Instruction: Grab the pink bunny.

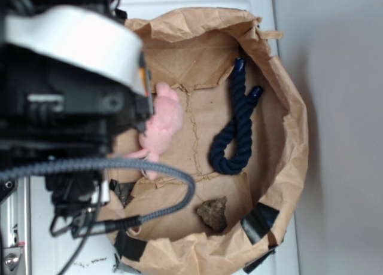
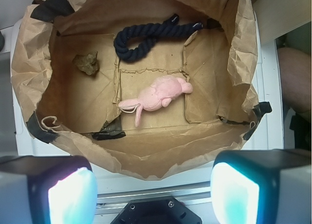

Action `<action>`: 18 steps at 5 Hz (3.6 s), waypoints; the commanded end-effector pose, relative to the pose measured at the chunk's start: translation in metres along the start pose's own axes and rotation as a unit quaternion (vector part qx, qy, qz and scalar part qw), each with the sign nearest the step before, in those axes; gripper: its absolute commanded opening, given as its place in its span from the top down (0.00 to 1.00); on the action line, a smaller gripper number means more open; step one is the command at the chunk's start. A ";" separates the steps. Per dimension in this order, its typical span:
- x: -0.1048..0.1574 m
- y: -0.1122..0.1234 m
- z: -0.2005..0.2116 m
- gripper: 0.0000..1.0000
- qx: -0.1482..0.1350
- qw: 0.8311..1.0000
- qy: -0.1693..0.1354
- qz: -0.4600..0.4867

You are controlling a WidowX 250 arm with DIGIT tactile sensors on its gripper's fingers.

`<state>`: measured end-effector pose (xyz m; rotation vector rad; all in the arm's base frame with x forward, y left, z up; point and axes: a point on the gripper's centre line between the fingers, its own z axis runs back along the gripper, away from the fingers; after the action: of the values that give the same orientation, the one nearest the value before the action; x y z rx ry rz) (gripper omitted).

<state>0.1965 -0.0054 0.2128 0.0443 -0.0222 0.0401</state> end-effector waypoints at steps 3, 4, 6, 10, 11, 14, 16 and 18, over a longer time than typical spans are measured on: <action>0.042 0.005 -0.055 0.00 0.016 0.986 -0.072 0.148; 0.052 0.006 -0.076 0.00 0.000 0.986 -0.038 0.161; 0.052 0.006 -0.076 0.00 0.000 0.986 -0.038 0.161; 0.045 0.014 -0.136 0.00 -0.026 0.967 -0.030 0.250; 0.035 0.016 -0.158 0.00 -0.032 0.967 -0.033 0.250; 0.037 -0.001 -0.196 1.00 0.001 0.960 -0.036 0.278; 0.037 0.002 -0.173 1.00 -0.007 0.962 -0.027 0.271; 0.048 0.016 -0.087 1.00 -0.041 0.957 -0.017 0.286</action>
<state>0.2398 0.0099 0.1120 -0.0315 -0.0085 0.5993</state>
